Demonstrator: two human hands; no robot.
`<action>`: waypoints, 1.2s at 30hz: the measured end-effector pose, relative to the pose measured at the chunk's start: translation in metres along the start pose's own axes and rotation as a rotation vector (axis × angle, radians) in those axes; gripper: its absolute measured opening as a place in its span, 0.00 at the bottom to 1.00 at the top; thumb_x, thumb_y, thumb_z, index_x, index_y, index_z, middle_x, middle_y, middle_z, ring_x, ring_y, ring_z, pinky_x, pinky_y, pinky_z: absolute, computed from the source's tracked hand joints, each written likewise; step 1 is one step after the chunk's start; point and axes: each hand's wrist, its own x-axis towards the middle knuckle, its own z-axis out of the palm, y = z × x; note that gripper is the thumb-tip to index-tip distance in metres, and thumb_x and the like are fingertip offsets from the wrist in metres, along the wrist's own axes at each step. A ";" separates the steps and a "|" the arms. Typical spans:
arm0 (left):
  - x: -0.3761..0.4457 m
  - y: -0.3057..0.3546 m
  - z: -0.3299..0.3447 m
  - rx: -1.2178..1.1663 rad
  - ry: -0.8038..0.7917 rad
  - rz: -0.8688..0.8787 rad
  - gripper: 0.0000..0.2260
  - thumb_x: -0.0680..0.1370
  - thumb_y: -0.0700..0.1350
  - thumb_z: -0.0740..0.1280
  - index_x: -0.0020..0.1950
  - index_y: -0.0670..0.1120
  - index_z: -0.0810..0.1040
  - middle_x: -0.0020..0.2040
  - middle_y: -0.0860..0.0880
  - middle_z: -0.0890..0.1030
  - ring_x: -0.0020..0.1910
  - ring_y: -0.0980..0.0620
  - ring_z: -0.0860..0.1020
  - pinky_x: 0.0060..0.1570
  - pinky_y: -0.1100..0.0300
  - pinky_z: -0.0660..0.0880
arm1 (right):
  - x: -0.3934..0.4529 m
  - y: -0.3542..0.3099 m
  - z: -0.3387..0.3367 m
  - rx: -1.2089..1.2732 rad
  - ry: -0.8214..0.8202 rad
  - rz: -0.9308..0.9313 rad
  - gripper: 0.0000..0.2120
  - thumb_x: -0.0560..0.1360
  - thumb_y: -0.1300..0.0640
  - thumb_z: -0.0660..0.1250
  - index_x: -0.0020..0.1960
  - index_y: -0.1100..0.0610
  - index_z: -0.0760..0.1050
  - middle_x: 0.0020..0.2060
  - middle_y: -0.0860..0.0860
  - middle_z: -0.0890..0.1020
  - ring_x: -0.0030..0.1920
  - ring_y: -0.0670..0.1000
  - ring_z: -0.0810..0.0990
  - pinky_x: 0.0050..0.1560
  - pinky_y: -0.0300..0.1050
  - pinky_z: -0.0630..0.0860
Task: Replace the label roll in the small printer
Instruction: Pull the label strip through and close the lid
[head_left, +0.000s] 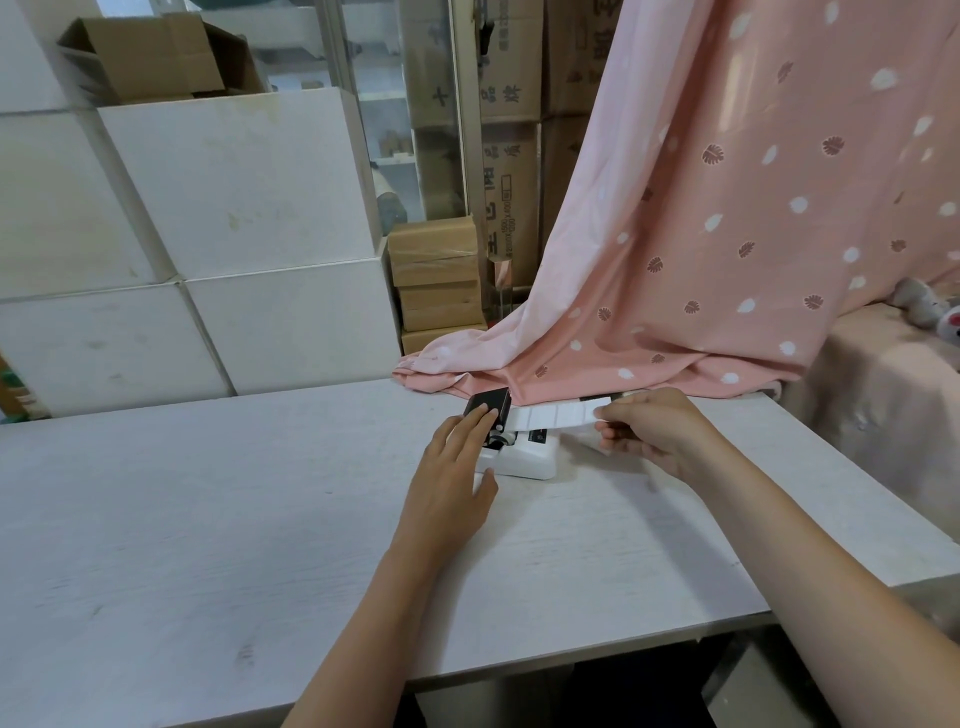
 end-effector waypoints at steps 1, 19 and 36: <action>0.000 0.000 0.000 0.006 0.000 0.002 0.31 0.76 0.42 0.68 0.78 0.49 0.62 0.78 0.53 0.63 0.76 0.49 0.61 0.70 0.49 0.69 | 0.000 0.001 0.000 0.002 0.002 0.003 0.02 0.79 0.72 0.70 0.49 0.72 0.80 0.37 0.62 0.79 0.33 0.53 0.78 0.27 0.40 0.82; 0.002 -0.004 0.006 0.054 -0.043 0.009 0.33 0.78 0.47 0.67 0.79 0.55 0.56 0.79 0.53 0.59 0.76 0.49 0.60 0.65 0.51 0.74 | 0.002 0.014 0.007 0.107 -0.124 0.124 0.12 0.85 0.68 0.59 0.63 0.74 0.76 0.54 0.69 0.85 0.52 0.67 0.88 0.54 0.58 0.85; 0.006 0.000 0.011 0.195 -0.130 0.061 0.27 0.78 0.45 0.65 0.77 0.56 0.64 0.77 0.57 0.66 0.77 0.47 0.62 0.76 0.43 0.58 | 0.005 0.015 0.014 0.073 -0.140 0.121 0.14 0.86 0.66 0.59 0.67 0.72 0.76 0.59 0.70 0.84 0.61 0.70 0.84 0.62 0.63 0.81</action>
